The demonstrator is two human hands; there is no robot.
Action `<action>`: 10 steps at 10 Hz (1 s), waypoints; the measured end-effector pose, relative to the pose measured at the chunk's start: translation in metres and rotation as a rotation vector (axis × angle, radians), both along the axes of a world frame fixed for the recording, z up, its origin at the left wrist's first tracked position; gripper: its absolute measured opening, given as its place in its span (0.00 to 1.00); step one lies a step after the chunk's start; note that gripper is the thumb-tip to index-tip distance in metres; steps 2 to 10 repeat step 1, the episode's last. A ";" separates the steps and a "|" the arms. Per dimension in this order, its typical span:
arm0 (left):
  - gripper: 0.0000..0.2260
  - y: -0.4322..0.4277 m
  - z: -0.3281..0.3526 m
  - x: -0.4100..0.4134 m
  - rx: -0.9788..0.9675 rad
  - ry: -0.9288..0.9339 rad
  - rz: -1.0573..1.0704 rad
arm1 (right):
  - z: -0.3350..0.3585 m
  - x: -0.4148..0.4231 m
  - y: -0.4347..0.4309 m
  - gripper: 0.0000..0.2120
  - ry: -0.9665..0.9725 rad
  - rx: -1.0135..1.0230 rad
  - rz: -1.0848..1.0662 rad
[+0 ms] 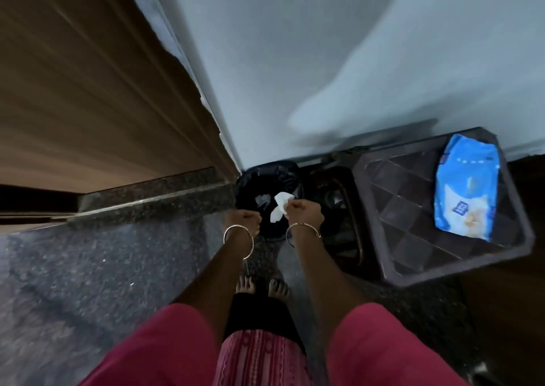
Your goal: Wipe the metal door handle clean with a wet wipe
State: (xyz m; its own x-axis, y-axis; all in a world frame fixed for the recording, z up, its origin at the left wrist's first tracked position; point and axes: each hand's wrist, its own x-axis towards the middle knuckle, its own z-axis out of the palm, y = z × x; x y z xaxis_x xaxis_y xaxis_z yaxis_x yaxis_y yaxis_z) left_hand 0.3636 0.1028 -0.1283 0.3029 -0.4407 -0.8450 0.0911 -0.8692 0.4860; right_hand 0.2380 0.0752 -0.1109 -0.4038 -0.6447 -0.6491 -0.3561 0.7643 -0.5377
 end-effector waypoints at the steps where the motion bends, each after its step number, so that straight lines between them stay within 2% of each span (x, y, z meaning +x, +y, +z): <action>1: 0.18 -0.002 -0.052 0.010 -0.025 -0.037 0.021 | -0.060 0.015 -0.014 0.11 -0.081 0.041 -0.098; 10: 0.18 -0.002 -0.052 0.010 -0.025 -0.037 0.021 | -0.060 0.015 -0.014 0.11 -0.081 0.041 -0.098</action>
